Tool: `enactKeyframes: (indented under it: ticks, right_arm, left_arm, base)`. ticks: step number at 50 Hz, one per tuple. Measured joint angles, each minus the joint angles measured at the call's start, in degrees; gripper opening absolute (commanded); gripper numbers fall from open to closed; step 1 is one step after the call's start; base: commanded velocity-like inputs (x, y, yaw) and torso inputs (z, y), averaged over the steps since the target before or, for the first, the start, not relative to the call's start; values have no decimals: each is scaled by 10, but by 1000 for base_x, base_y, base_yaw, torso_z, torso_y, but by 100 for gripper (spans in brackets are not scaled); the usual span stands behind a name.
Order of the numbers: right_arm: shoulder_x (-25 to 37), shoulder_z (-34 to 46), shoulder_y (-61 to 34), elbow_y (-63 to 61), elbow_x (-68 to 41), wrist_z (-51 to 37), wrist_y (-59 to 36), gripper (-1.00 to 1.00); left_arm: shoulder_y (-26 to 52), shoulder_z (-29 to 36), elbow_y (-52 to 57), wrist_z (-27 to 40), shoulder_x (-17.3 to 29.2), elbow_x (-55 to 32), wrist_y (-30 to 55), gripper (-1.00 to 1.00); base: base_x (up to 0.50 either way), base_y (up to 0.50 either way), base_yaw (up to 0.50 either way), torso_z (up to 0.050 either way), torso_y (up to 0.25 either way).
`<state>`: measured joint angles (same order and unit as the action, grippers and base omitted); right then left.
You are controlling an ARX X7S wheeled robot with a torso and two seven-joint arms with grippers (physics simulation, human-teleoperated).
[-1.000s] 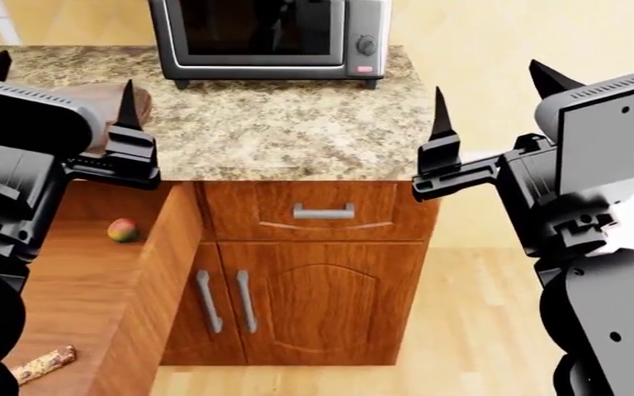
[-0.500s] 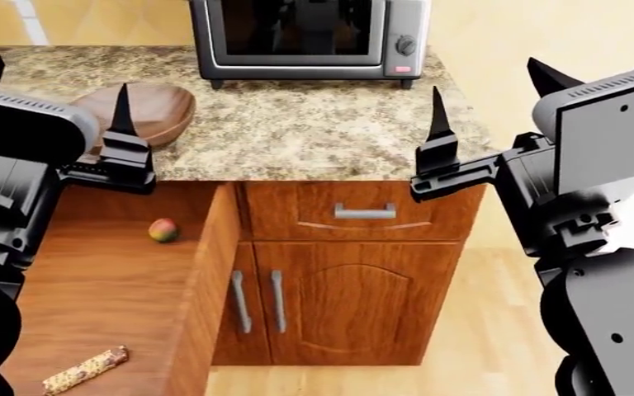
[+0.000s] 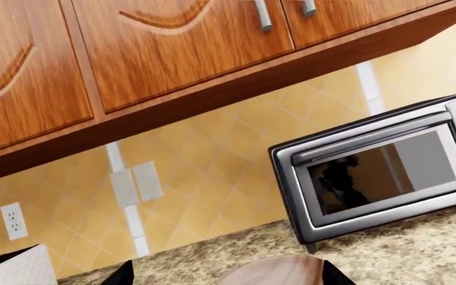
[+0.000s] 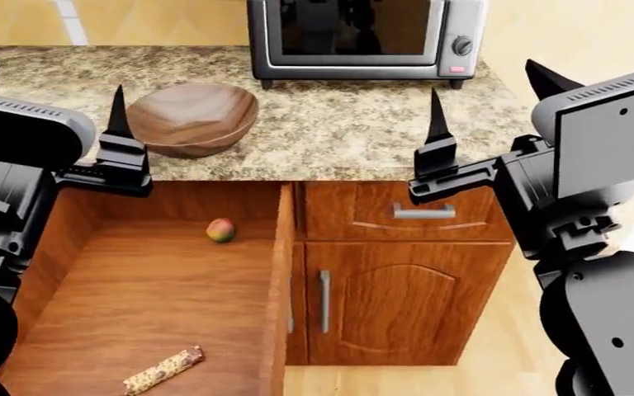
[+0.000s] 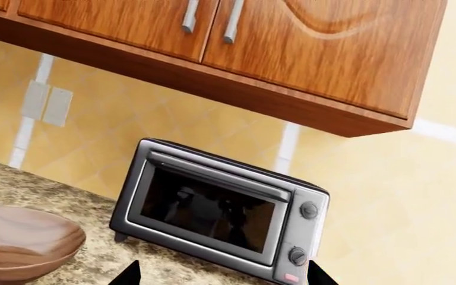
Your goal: Place the bar in the bowl and close the drawer.
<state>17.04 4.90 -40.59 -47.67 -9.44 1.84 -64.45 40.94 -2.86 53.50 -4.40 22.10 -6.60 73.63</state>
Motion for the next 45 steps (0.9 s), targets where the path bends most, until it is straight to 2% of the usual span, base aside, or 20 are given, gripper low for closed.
enactKeyframes:
  ticks: [45]
  right_arm:
    - [2,4,3,4,-9,-10,4,100]
  left_arm:
    - [1,7,2,8,9,-4,-1,100]
  base:
    - [0,369,0,50,8]
